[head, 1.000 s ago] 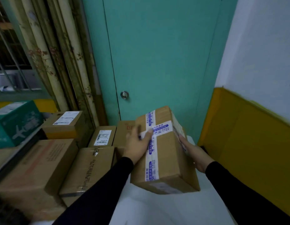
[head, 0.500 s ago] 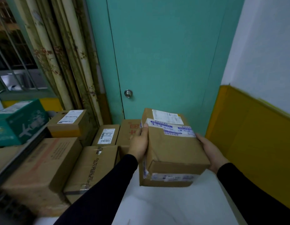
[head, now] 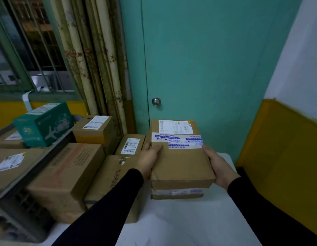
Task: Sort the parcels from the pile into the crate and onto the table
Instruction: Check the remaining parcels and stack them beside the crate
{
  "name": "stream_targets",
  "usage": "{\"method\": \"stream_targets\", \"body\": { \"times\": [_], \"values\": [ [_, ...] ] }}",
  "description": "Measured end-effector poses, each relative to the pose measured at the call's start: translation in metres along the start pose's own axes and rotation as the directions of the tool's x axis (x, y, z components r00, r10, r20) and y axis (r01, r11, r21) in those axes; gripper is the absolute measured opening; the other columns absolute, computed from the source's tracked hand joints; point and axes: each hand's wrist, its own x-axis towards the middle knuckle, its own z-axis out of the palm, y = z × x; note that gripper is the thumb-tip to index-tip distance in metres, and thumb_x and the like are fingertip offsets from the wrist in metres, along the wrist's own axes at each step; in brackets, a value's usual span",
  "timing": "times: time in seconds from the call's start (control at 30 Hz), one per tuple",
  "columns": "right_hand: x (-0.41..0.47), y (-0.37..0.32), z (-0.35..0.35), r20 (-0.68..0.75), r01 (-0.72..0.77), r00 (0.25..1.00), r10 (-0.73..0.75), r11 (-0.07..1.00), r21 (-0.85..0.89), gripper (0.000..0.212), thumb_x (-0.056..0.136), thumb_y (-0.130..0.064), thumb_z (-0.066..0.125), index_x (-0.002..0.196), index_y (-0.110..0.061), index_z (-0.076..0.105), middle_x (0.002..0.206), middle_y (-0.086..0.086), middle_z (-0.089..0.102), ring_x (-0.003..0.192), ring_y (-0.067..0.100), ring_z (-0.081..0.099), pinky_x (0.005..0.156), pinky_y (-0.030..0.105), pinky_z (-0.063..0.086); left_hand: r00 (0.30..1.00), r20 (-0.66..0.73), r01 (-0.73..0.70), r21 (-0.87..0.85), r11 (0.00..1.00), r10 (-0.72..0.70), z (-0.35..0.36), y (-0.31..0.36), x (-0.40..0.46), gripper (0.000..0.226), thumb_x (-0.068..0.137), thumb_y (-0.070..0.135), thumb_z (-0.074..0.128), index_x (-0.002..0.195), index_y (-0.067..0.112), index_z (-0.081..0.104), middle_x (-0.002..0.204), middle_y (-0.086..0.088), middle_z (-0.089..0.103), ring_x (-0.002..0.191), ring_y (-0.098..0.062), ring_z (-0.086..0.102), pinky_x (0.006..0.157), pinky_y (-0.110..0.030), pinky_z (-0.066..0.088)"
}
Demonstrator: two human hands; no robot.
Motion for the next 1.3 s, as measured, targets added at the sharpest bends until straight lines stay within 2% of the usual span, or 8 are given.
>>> {"method": "stream_targets", "body": {
  "times": [0.13,0.27,0.4,0.5,0.67,0.77,1.0,1.3],
  "values": [
    [0.011,0.007,0.034,0.085,0.044,0.996,-0.04,0.998,-0.047,0.033,0.106,-0.038,0.045,0.135,-0.029,0.058,0.125,0.003,0.073,0.107,0.023,0.072,0.084,0.039,0.059,0.995,-0.091,-0.028,0.047,0.998,0.032,-0.032,0.01,0.003,0.04,0.097,0.031,0.063,0.135,0.022,0.058,0.122,-0.006,0.07,0.102,-0.026,0.07,0.09,-0.042,0.059],
    [0.024,0.02,0.068,0.146,0.06,0.988,-0.053,0.997,-0.049,0.033,0.105,-0.035,0.047,0.136,-0.03,0.055,0.124,0.001,0.073,0.108,0.022,0.071,0.091,0.042,0.056,0.987,-0.158,-0.02,0.035,0.999,0.025,-0.067,0.02,0.005,0.033,0.097,0.03,0.064,0.127,0.024,0.053,0.116,-0.006,0.067,0.102,-0.026,0.067,0.082,-0.039,0.057],
    [0.044,0.035,0.093,0.149,0.055,0.988,-0.048,0.998,-0.043,0.036,0.103,-0.036,0.052,0.138,-0.031,0.055,0.129,0.004,0.07,0.118,0.027,0.067,0.105,0.052,0.049,0.987,-0.16,-0.014,0.038,0.999,0.02,-0.097,0.028,0.01,0.045,0.091,0.032,0.067,0.133,0.024,0.051,0.122,-0.008,0.066,0.105,-0.03,0.067,0.095,-0.049,0.056],
    [0.058,0.038,0.106,0.137,0.067,0.989,-0.062,0.997,-0.025,0.038,0.102,-0.036,0.053,0.138,-0.029,0.057,0.128,0.004,0.071,0.12,0.029,0.066,0.109,0.055,0.046,0.993,-0.119,-0.016,0.05,0.999,0.022,-0.11,0.032,0.023,0.05,0.092,0.028,0.065,0.14,0.022,0.052,0.12,-0.006,0.068,0.104,-0.028,0.068,0.092,-0.046,0.057],
    [0.075,0.038,0.118,0.062,0.05,0.997,-0.048,0.998,-0.034,0.044,0.099,-0.044,0.056,0.138,-0.024,0.059,0.125,0.008,0.072,0.117,0.031,0.067,0.109,0.056,0.046,0.997,-0.056,-0.046,0.09,0.995,0.051,-0.121,0.047,0.046,0.046,0.099,0.017,0.059,0.144,0.023,0.049,0.11,0.001,0.065,0.093,-0.017,0.065,0.069,-0.028,0.053],
    [0.08,0.03,0.118,0.004,0.089,0.996,-0.089,0.995,-0.039,0.04,0.102,-0.042,0.052,0.137,-0.024,0.059,0.125,0.006,0.072,0.115,0.029,0.069,0.103,0.051,0.051,0.998,-0.01,-0.063,0.11,0.992,0.065,-0.116,0.051,0.063,0.052,0.099,0.018,0.06,0.149,0.022,0.047,0.127,-0.005,0.064,0.1,-0.021,0.066,0.071,-0.029,0.055],
    [0.107,0.001,0.094,-0.081,0.126,0.988,-0.13,0.991,-0.054,0.037,0.106,-0.044,0.044,0.134,-0.027,0.06,0.119,0.0,0.074,0.103,0.018,0.072,0.079,0.035,0.056,0.992,0.093,-0.09,0.088,0.992,0.082,-0.078,0.053,0.105,0.051,0.098,0.014,0.061,0.146,0.024,0.046,0.13,-0.003,0.063,0.101,-0.019,0.064,0.08,-0.031,0.053],
    [0.189,0.0,0.057,-0.027,0.076,0.997,-0.077,0.996,-0.049,0.034,0.107,-0.039,0.044,0.14,-0.034,0.053,0.127,-0.003,0.071,0.109,0.018,0.072,0.079,0.036,0.06,0.999,0.013,-0.048,0.096,0.994,0.047,-0.04,0.047,0.173,0.053,0.103,0.018,0.056,0.152,0.031,0.04,0.126,0.002,0.06,0.101,-0.016,0.062,0.089,-0.035,0.054]
  ]
}}
